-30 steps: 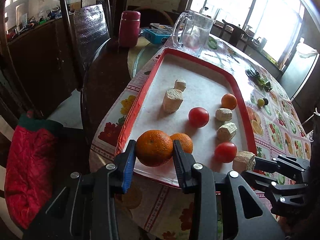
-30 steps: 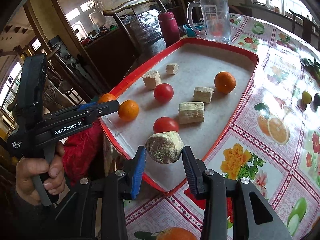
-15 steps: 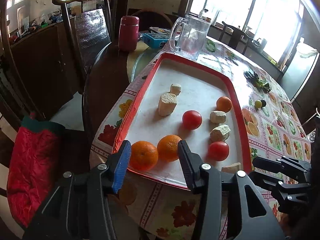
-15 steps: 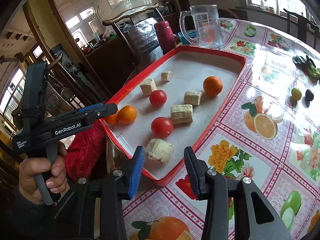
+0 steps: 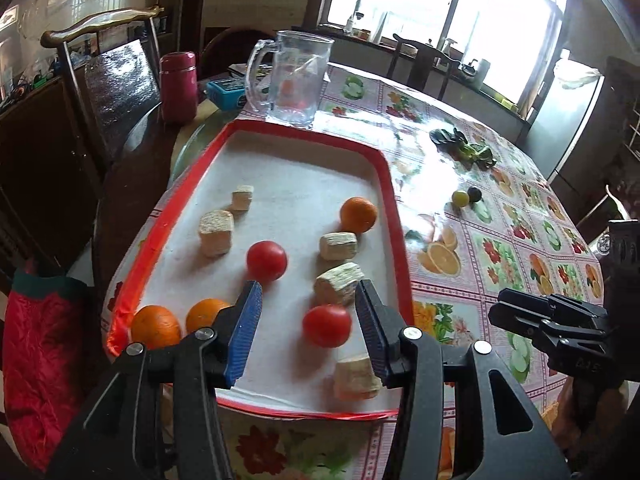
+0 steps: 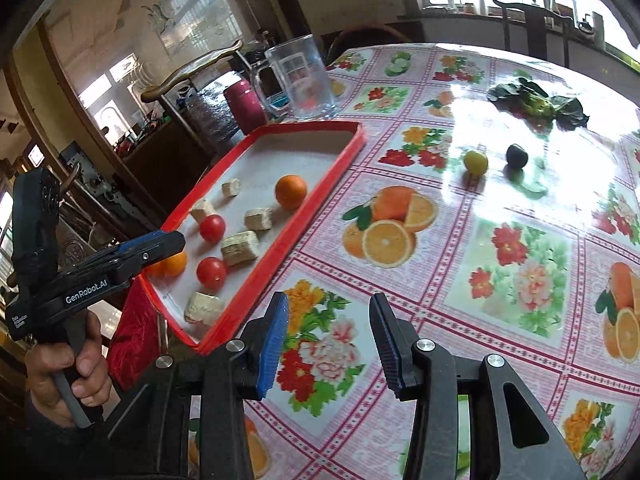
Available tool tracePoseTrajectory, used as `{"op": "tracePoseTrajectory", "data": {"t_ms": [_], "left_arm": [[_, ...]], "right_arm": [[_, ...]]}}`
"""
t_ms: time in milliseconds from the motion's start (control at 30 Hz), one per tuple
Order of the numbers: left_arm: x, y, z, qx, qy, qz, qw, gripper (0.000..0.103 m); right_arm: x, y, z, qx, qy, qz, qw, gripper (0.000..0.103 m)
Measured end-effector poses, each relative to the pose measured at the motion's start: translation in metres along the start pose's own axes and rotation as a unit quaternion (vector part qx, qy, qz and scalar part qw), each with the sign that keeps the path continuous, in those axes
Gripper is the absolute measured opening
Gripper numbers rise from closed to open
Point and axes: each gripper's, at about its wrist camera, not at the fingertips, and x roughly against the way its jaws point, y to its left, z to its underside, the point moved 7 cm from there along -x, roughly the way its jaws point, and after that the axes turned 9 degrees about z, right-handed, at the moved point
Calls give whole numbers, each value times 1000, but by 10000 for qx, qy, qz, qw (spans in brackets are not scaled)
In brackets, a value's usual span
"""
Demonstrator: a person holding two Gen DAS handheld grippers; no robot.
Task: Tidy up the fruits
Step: 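Open the right tool to drop the bread slice while the left tool releases the orange, then move both open tools toward the lime and dark plum on the table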
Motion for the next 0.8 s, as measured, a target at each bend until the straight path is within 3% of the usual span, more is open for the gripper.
{"op": "tracePoseTrajectory", "data": {"t_ms": [433, 800], "left_arm": [[-40, -85, -14, -581, 226, 498, 9968, 47], [-77, -126, -26, -852, 480, 702, 9927, 47]], "right_arm": [[2, -92, -18, -615, -76, 407, 9972, 44], [-15, -126, -27, -735, 22, 535, 9959, 44]]}}
